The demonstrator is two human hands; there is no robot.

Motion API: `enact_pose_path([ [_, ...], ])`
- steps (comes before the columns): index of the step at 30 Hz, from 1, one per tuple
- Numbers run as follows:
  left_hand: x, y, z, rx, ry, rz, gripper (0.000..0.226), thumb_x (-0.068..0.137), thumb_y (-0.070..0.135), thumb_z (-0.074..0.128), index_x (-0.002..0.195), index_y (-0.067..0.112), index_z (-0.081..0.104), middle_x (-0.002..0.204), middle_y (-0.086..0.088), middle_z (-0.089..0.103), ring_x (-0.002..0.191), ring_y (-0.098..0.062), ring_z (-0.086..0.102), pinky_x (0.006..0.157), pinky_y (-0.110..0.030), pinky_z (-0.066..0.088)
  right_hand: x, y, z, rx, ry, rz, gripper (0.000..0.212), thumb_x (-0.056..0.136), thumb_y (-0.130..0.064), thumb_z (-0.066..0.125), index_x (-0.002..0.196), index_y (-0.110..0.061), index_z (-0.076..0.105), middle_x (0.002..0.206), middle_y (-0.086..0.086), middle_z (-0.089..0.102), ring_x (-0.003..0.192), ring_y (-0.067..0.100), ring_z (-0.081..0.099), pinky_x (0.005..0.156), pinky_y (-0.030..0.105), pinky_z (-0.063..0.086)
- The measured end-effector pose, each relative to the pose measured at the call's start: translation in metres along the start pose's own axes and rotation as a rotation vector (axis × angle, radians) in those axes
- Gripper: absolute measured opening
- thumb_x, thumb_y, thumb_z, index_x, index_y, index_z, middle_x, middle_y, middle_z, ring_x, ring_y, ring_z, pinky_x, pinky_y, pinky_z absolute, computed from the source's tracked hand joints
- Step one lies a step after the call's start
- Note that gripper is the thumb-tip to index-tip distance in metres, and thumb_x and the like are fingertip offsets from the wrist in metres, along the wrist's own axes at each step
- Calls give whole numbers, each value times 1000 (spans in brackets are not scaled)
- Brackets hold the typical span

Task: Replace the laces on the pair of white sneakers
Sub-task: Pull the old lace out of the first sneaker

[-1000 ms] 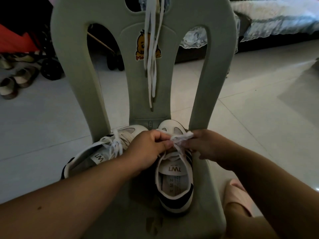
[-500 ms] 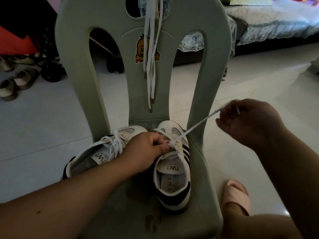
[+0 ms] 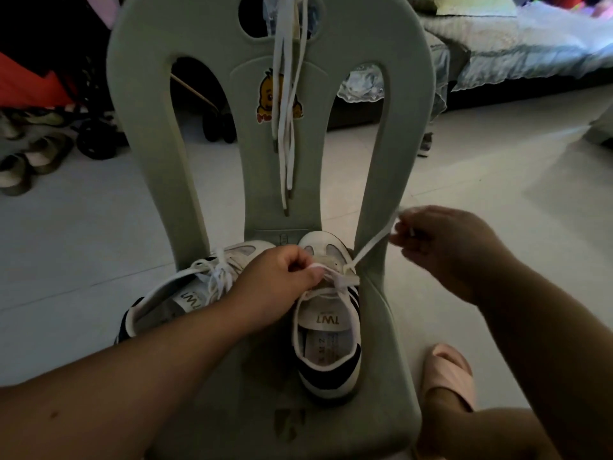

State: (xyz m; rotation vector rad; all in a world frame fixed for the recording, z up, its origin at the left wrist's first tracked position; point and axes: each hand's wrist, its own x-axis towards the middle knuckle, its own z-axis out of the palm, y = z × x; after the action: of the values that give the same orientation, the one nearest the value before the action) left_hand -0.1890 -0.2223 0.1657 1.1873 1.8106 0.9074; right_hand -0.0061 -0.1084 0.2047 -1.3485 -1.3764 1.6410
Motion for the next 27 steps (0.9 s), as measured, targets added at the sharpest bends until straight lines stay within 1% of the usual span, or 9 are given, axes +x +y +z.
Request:
enact_pose_path([
  [2,-2,7,-3,-126,-2,-25,4,90,23,60,87,22,63,85,1,68,79,-14,65,73,-30,54,-10,5,11,-266,-86,-9,12,94,-14,56,85,-19,63,83,0,65,81,14,62,82,35,51],
  [4,-2,13,-7,-256,20,-36,9,91,16,58,91,23,63,85,0,66,76,-12,63,70,-27,51,-19,14,23,-568,-183,5,7,88,-25,64,95,-25,61,88,-3,63,82,11,60,68,24,48],
  [8,-1,20,-18,-537,46,-44,20,92,7,51,93,23,63,73,2,64,70,-13,57,70,-31,50,-29,40,48,-846,-240,29,49,73,-40,78,108,-32,44,91,-9,58,77,4,57,55,17,42],
  [11,-3,23,-28,-623,122,20,25,93,1,47,89,20,64,80,4,69,63,-6,57,58,-21,48,-31,53,53,-894,-149,-97,31,80,-41,72,101,-34,49,83,-13,60,71,0,57,54,14,42],
  [14,-4,24,-43,-608,232,79,29,94,2,47,88,23,66,94,5,68,70,-6,57,63,-21,48,-32,55,53,-809,-130,-116,11,86,-38,66,86,-29,59,78,-12,64,68,-1,60,53,12,42],
  [18,-2,12,-65,-29,395,141,26,94,14,54,113,29,63,107,12,64,83,4,62,70,-14,51,-35,42,51,-392,-66,21,18,92,-28,59,87,-13,66,78,2,66,69,12,61,57,22,45],
  [20,1,2,-74,351,392,89,38,92,23,60,129,26,55,120,5,62,102,-8,60,84,-25,48,-32,34,42,-257,-4,67,22,94,-26,56,87,-9,66,77,3,64,68,14,58,57,25,43],
  [22,0,-7,-78,606,328,-2,48,89,33,62,135,25,50,125,-3,61,106,-18,58,81,-26,42,-29,29,29,-187,32,135,19,95,-23,55,86,-9,65,77,3,64,66,12,58,58,25,46],
  [27,-12,-7,-55,656,228,84,39,86,41,62,123,30,58,101,1,61,85,-13,57,69,-26,42,-26,26,6,-527,80,252,23,93,-25,59,81,-6,65,76,6,66,60,16,57,53,23,44],
])
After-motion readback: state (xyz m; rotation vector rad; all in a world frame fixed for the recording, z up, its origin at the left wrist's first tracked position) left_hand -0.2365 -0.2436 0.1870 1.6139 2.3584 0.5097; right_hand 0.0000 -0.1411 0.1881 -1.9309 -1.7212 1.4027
